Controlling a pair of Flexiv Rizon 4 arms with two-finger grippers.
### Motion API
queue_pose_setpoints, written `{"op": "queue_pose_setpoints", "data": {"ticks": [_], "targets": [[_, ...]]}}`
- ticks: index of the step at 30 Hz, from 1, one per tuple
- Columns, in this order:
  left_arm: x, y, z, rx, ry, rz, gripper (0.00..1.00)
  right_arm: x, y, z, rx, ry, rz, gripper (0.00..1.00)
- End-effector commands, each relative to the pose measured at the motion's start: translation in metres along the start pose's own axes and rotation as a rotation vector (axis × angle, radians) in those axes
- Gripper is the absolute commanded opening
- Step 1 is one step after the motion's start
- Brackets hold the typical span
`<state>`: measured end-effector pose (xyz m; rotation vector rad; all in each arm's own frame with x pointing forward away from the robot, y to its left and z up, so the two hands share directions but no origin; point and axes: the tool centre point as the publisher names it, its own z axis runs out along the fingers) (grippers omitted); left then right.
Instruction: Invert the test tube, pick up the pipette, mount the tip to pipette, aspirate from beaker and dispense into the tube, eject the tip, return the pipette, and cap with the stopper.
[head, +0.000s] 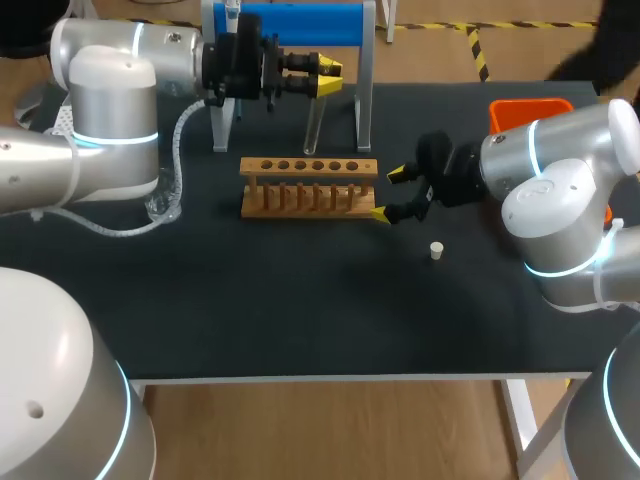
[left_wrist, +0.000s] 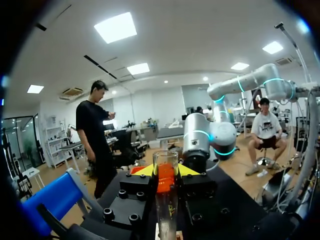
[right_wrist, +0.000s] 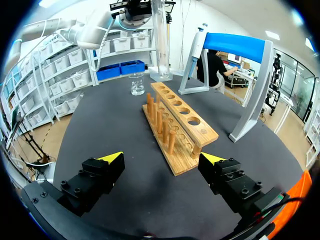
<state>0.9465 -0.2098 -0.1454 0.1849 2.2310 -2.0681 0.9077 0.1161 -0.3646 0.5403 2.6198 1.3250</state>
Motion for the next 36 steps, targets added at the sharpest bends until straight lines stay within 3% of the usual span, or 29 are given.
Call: {"op": "queue_pose_setpoints", "data": {"ticks": [1, 9, 16, 36], "targets": [[-0.001, 0.000, 0.000, -0.001, 0.003, -0.001, 0.00, 0.000, 0.000, -0.001, 0.001, 0.001, 0.000, 1.00], [-0.010, 0.001, 0.001, 0.118, -0.030, -0.063, 0.00, 0.000, 0.000, -0.001, 0.001, 0.001, 0.000, 1.00], [-0.021, 0.010, 0.003, 0.131, -0.046, -0.156, 0.00, 0.000, 0.000, -0.001, 0.001, 0.001, 0.000, 1.00], [-0.032, 0.031, -0.001, 0.159, -0.077, -0.133, 0.00, 0.000, 0.000, -0.001, 0.001, 0.001, 0.000, 1.00]]}}
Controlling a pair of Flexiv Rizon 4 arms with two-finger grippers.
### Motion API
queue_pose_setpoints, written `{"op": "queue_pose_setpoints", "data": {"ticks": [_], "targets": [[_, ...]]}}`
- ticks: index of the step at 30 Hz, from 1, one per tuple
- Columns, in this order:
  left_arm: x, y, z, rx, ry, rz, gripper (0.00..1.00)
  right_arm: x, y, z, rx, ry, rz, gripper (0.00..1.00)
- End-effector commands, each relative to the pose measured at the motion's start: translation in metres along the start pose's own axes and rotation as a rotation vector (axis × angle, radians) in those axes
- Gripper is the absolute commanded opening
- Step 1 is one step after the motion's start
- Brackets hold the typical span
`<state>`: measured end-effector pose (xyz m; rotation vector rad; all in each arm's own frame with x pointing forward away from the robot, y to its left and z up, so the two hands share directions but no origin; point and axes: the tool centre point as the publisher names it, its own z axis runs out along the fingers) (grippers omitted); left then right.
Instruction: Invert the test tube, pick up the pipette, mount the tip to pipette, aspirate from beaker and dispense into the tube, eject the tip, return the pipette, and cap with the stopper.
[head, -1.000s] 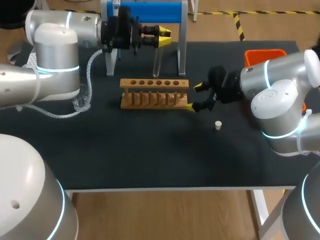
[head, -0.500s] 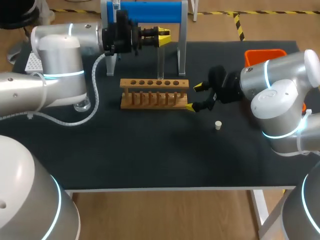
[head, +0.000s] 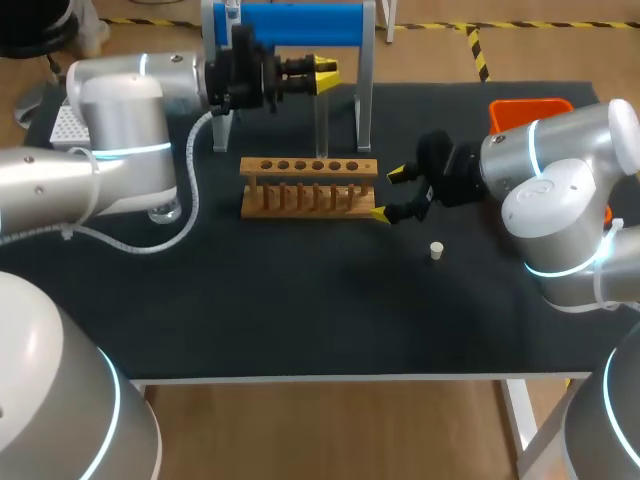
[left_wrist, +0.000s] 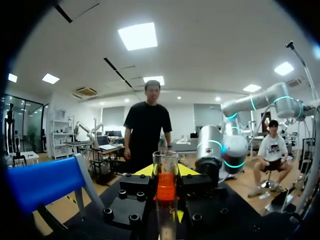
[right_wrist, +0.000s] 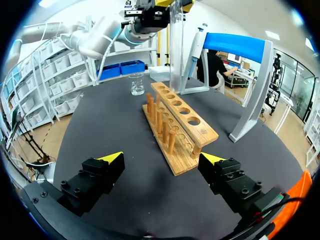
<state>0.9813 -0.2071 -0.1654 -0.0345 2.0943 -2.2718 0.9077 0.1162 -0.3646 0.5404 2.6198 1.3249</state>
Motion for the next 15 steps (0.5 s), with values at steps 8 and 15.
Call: {"op": "queue_pose_setpoints", "data": {"ticks": [8, 15], "targets": [[-0.0033, 0.0096, -0.0023, 0.016, -0.003, 0.011, 0.00, 0.0001, -0.0003, -0.0007, 0.000, 0.001, 0.000, 1.00], [-0.0068, 0.0135, -0.0030, 0.015, -0.005, 0.017, 0.00, 0.0001, -0.0003, -0.0007, 0.000, 0.001, 0.000, 1.00]]}}
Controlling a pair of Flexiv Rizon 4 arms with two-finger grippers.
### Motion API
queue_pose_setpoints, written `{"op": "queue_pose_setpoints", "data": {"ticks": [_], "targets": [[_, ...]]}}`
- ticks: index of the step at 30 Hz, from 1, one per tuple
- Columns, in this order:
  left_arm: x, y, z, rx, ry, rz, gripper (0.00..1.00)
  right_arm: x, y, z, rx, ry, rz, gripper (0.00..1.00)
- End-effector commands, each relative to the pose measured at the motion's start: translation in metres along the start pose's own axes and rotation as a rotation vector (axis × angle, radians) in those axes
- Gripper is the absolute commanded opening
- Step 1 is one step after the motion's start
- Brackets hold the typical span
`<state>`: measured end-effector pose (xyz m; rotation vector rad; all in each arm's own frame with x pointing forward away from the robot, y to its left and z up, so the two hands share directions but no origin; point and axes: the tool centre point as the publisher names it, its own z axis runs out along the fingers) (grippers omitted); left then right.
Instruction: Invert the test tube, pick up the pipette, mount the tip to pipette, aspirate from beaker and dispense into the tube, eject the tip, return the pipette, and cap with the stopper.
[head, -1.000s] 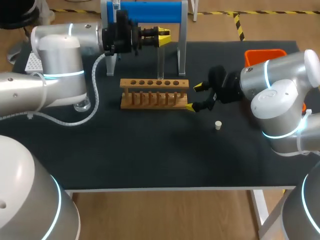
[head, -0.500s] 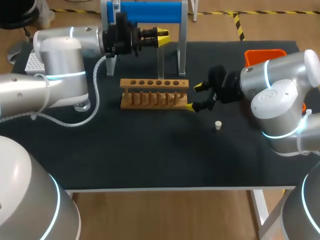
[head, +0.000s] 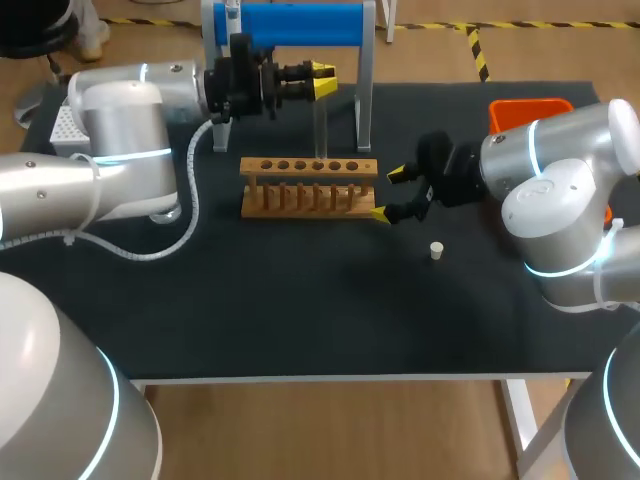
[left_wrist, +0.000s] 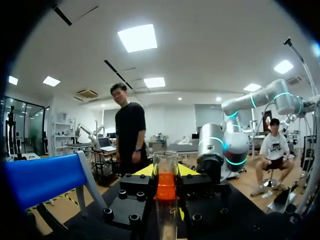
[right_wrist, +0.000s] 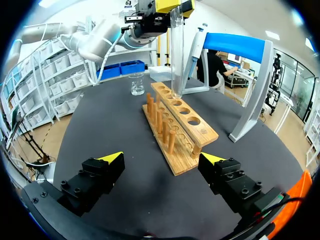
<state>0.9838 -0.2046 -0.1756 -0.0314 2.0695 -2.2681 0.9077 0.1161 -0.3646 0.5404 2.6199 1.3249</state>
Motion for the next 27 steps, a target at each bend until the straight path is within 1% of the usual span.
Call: {"op": "queue_pose_setpoints", "data": {"ticks": [1, 14, 27], "targets": [[-0.005, 0.004, 0.000, 0.005, 0.007, 0.002, 0.00, 0.000, 0.000, -0.001, 0.000, 0.001, 0.000, 1.00], [-0.005, 0.013, -0.003, 0.001, -0.005, -0.014, 0.00, 0.000, 0.000, -0.001, 0.000, 0.001, 0.000, 1.00], [-0.006, 0.017, -0.003, 0.001, -0.008, -0.018, 0.00, 0.000, 0.000, -0.001, 0.000, 0.001, 0.000, 1.00]]}}
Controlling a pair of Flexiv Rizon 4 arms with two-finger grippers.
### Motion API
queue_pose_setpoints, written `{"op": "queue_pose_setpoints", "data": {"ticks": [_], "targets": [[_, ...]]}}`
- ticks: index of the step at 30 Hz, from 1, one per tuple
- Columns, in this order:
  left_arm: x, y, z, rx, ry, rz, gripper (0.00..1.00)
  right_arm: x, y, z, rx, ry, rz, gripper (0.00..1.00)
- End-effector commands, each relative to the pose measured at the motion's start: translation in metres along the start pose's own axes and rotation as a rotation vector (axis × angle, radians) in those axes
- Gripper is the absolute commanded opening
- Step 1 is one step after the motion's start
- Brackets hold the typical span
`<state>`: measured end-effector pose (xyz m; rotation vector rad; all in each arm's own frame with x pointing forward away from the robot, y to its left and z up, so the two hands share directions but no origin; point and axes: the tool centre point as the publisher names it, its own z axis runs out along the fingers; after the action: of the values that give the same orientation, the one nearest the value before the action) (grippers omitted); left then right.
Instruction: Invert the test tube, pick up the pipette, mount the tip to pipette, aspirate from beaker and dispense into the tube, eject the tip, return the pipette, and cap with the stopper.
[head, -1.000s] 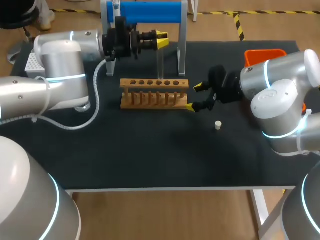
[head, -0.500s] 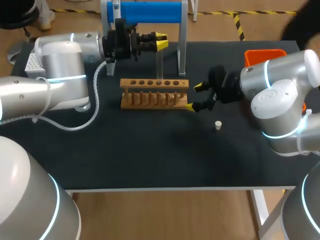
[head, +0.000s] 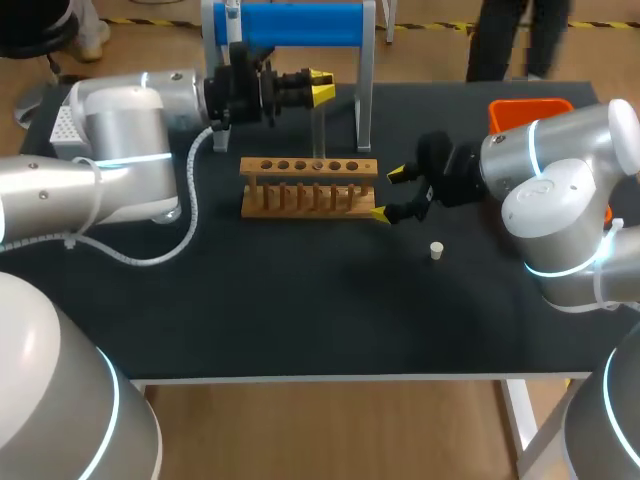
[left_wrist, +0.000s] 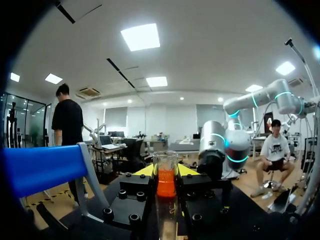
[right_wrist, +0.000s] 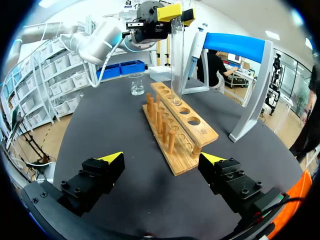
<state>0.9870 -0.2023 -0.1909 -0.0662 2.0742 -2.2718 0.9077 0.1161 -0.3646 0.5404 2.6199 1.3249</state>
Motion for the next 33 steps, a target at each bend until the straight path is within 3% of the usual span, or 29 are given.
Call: {"op": "queue_pose_setpoints", "data": {"ticks": [1, 22, 28, 33], "targets": [[-0.003, 0.002, 0.001, -0.002, 0.007, 0.004, 0.00, 0.000, 0.000, -0.001, 0.000, 0.001, 0.000, 1.00], [0.002, 0.015, 0.000, -0.274, 0.039, -0.030, 0.00, 0.000, 0.000, -0.001, 0.000, 0.001, 0.000, 1.00], [0.002, 0.021, 0.000, -0.236, 0.020, -0.028, 0.00, 0.000, 0.000, -0.001, 0.000, 0.001, 0.000, 1.00], [0.000, 0.024, -0.001, -0.158, 0.000, -0.011, 0.00, 0.000, 0.000, -0.001, 0.000, 0.001, 0.000, 1.00]]}}
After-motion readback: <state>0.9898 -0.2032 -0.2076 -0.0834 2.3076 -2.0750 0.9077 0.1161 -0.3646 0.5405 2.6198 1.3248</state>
